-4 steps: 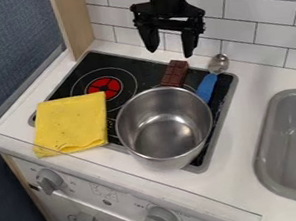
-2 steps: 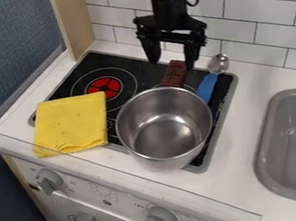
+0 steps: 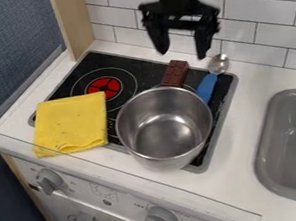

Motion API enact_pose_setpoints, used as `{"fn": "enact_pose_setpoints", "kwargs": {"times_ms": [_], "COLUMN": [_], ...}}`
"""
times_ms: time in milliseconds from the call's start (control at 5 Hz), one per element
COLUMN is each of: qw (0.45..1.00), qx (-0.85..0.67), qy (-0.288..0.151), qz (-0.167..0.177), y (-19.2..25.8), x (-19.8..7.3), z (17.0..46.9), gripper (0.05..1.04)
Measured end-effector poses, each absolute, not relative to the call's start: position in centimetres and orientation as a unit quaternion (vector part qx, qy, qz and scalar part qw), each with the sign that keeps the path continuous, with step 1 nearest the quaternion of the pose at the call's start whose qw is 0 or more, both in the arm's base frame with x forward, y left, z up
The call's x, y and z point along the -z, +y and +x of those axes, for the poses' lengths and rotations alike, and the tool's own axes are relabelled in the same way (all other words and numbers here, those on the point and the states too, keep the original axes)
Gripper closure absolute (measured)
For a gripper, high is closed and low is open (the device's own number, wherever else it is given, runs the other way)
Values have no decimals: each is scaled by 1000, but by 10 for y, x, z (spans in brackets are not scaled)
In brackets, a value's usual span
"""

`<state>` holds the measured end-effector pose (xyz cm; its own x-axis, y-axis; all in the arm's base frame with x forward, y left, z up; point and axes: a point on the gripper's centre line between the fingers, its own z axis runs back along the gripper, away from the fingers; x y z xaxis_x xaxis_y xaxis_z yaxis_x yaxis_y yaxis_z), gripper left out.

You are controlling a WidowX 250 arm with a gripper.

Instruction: Move the silver pot to the upper left of the burner

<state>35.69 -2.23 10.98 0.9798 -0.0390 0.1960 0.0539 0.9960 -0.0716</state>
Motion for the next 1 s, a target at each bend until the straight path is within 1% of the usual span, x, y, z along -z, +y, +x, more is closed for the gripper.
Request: {"fn": "enact_pose_setpoints", "kwargs": {"times_ms": [200,400,600,800,1000], "qw": [994,993,994,994,994], "qx": [54,92,98,99,104], "qy": [-82,-69,-55,-35,-31], "qz": [-46,-41,-13,13,25], "y": [-44,-62,-63,-63,-71], "x": [-117,-104,-83,-52,-32], "z": [316,274,259,252,249], "gripper": [83,83,83,82,83]}}
